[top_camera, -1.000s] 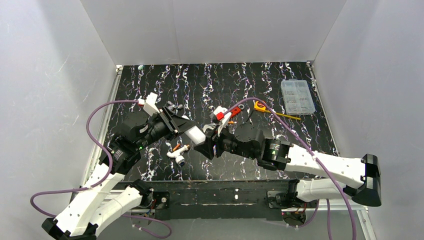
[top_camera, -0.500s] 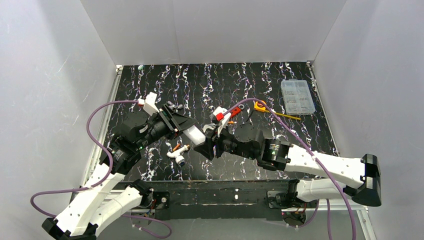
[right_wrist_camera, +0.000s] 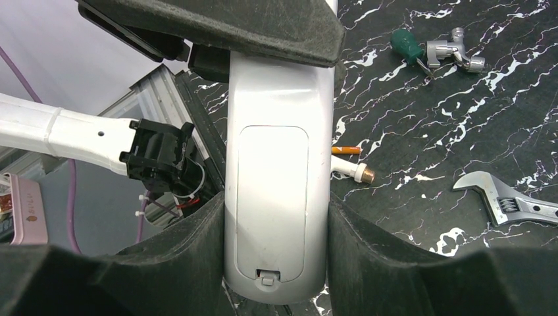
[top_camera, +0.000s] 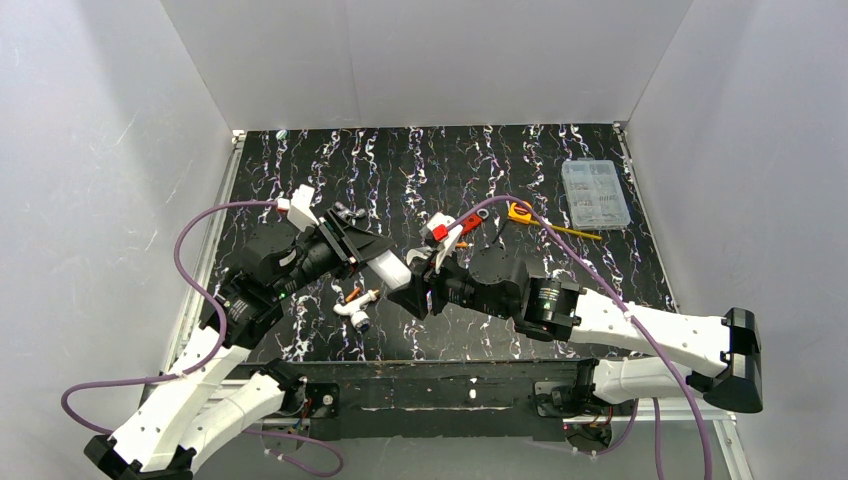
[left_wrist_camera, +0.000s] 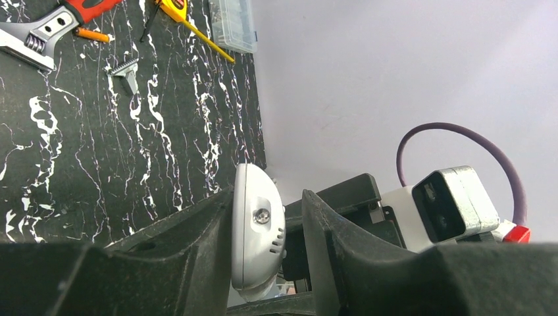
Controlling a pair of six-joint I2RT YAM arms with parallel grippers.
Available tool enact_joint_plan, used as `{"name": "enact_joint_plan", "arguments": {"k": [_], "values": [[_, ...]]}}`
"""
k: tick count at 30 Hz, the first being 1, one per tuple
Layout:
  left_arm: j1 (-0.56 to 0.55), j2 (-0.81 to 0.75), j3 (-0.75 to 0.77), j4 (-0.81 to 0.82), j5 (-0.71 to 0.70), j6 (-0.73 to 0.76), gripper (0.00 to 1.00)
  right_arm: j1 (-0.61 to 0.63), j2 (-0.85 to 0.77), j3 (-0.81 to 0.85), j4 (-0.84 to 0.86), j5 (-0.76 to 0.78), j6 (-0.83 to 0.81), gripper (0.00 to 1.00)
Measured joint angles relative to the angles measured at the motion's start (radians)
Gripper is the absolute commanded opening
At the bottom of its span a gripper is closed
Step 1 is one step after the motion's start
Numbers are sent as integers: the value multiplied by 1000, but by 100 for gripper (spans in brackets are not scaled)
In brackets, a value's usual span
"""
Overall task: Load the batteries into the remote control
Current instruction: Remove the battery cover from the remote control.
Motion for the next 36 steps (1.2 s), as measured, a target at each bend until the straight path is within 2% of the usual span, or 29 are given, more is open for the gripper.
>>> {"name": "enact_joint_plan", "arguments": {"k": [11, 21, 32, 34, 36], "values": [[0, 1, -10, 11, 10, -1, 35, 0, 0, 0, 0, 18, 0, 12], [0, 1, -14, 11, 13, 2, 26, 0, 0, 0, 4, 20, 0, 12], [0, 2, -14, 10, 12, 11, 7, 0, 0, 0, 4, 21, -1, 12], [0, 2, -14, 10, 12, 13, 9, 0, 0, 0, 4, 21, -1, 12], [0, 3, -14, 10, 12, 16, 19, 0, 0, 0, 3, 22, -2, 12]]}}
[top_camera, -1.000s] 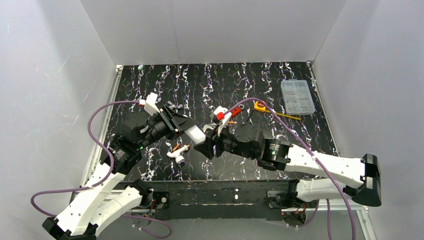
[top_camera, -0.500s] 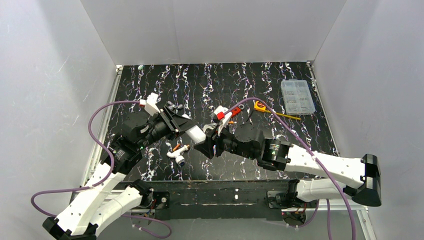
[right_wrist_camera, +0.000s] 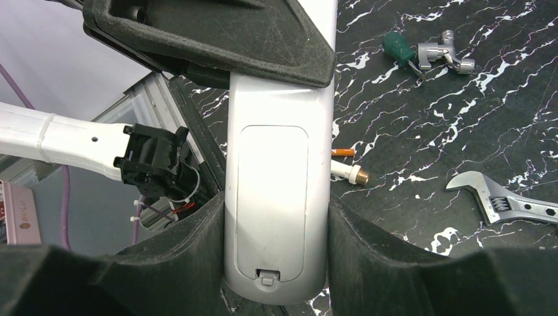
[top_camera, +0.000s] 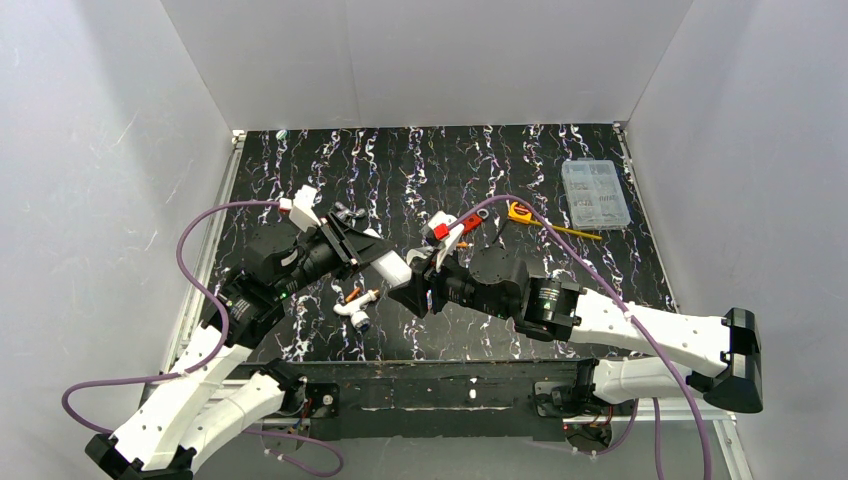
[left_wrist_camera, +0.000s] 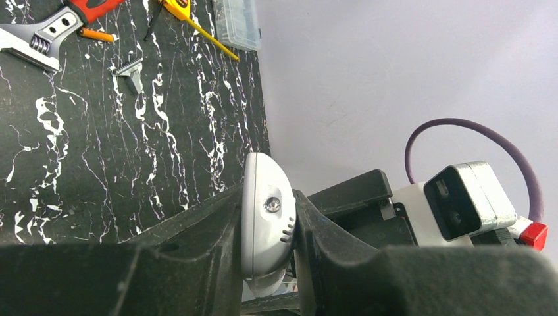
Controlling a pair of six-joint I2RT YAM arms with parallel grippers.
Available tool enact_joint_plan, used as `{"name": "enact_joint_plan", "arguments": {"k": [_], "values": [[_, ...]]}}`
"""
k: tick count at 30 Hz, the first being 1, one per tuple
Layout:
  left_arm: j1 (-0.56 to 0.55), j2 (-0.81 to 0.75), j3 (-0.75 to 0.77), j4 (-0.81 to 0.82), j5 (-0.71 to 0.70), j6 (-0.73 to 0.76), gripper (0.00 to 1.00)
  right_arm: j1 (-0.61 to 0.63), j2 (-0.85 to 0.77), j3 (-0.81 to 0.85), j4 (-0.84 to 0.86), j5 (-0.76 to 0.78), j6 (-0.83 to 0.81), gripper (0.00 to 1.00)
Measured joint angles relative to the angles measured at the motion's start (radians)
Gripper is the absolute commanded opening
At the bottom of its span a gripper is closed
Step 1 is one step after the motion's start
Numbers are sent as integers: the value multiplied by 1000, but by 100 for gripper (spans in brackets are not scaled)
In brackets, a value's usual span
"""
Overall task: Load the batteries into the remote control
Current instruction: Remove the battery cover from the remote control.
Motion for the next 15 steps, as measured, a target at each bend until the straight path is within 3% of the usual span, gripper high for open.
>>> {"name": "enact_joint_plan", "arguments": {"k": [10, 15], "values": [[0, 0, 0, 1, 1, 7, 25, 0, 0, 2, -5, 0, -2, 12], [0, 0, 0, 5, 3, 5, 33, 0, 0, 4, -5, -1, -3, 12]]}}
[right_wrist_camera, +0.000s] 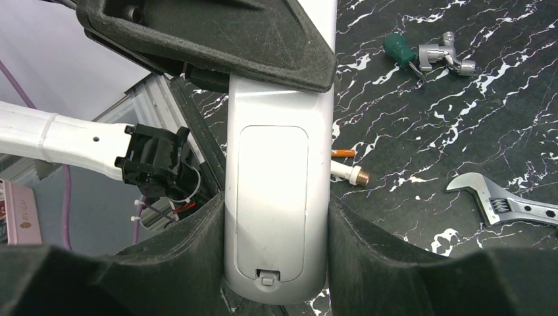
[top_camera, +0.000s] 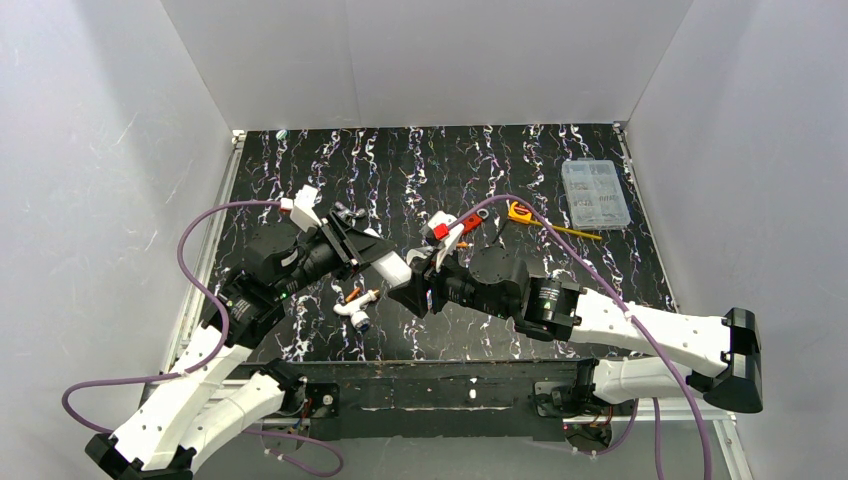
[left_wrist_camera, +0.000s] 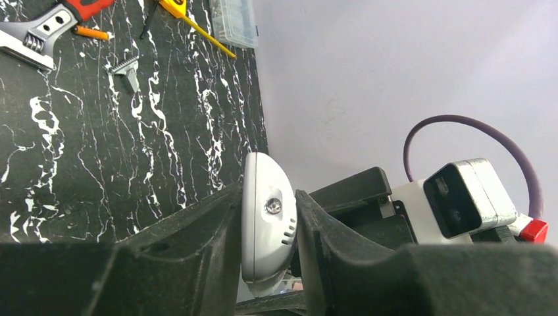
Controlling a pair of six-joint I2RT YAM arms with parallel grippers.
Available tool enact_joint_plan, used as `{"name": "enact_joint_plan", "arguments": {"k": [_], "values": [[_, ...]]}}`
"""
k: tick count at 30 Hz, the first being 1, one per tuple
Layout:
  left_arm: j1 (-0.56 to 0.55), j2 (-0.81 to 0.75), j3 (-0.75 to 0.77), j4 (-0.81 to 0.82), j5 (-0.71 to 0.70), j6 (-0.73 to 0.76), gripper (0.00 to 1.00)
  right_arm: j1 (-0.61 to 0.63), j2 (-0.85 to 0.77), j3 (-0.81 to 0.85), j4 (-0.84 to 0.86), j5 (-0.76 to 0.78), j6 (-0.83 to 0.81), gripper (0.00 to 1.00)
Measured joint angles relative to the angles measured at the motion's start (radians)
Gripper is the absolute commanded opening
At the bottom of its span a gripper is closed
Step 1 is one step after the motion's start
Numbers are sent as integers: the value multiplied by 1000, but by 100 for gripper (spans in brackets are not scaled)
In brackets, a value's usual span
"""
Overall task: Load the batteries into the remote control
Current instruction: Remove the battery cover from the remote control.
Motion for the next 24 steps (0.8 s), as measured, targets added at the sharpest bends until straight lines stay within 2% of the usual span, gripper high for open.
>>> {"name": "enact_joint_plan", "arguments": {"k": [5, 8, 12, 16, 17, 18, 20, 21, 24], "values": [[0, 0, -1, 1, 8, -2, 33, 0, 0, 0, 1, -2, 0, 12], [0, 0, -1, 1, 10, -2, 28, 0, 0, 0, 1, -2, 0, 12], [0, 0, -2, 0, 9, 0, 17, 0, 0, 2, 1, -2, 0, 12], [0, 0, -3, 0, 8, 0, 0, 0, 0, 2, 0, -2, 0, 15], [0, 0, -3, 0, 8, -1, 0, 0, 0, 2, 0, -2, 0, 19], [0, 0, -3, -1, 8, -1, 0, 0, 0, 2, 0, -2, -1, 30], [0, 0, -3, -1, 8, -1, 0, 0, 0, 2, 0, -2, -4, 60], [0, 0, -3, -1, 8, 0, 0, 0, 0, 2, 0, -2, -6, 68], [0, 0, -3, -3, 10, -1, 0, 0, -2, 2, 11, -17, -24, 76]]}}
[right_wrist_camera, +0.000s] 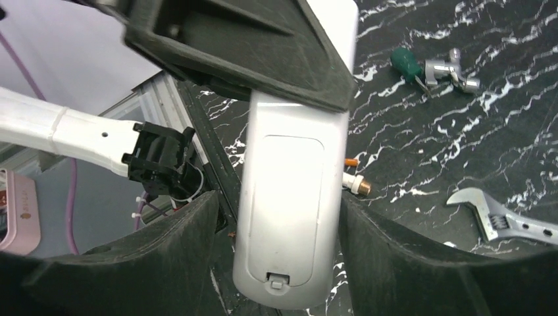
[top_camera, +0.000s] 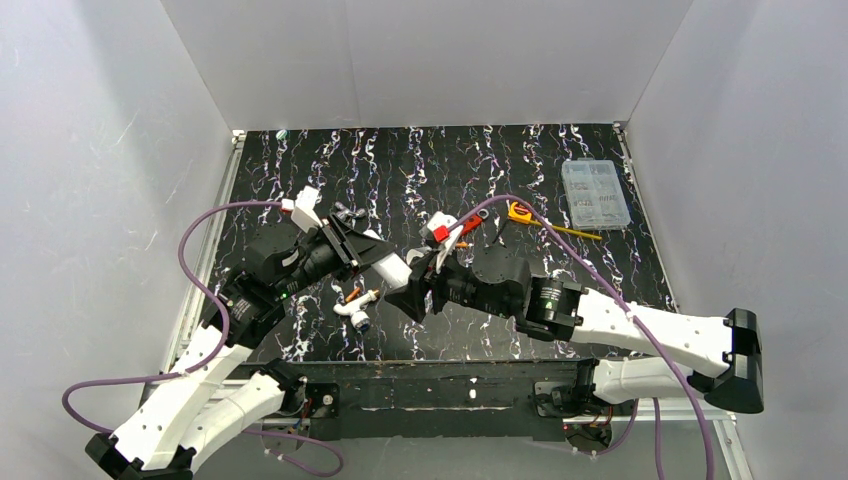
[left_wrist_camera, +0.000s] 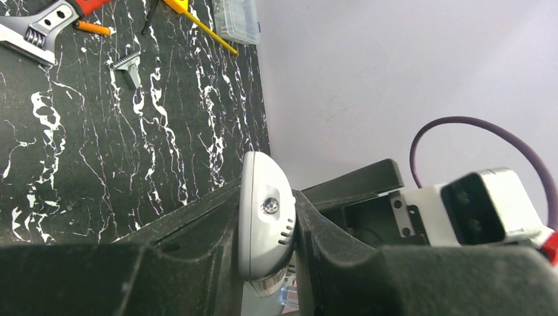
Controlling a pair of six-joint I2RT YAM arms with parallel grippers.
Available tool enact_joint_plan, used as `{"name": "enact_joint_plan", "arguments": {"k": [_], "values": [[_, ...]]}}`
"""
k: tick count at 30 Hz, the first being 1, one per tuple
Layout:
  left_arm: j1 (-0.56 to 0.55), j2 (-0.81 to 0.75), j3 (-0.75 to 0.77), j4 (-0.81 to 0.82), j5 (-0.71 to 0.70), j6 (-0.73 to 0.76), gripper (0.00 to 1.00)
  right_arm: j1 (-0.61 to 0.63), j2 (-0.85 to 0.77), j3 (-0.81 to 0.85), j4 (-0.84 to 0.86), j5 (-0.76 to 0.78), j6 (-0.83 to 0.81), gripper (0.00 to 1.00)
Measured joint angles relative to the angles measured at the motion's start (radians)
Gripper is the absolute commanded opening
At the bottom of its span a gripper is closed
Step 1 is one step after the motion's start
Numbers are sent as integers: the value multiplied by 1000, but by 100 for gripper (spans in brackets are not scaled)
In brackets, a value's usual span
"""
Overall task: Load the batteries into the remote control
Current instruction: Remove the battery cover from the remote control.
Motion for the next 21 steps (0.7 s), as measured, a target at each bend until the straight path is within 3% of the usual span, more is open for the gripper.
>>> {"name": "enact_joint_plan", "arguments": {"k": [11, 16, 21], "values": [[-1, -7, -17, 16, 66, -20, 0, -1, -153, -25, 2, -212, -249, 82], [-1, 23, -24, 40, 123, -36, 0, 1, -291, -20, -77, -358, -438, 65], [-1, 23, -26, 40, 178, -45, 0, 1, -341, 22, -214, -435, -589, 57]]}}
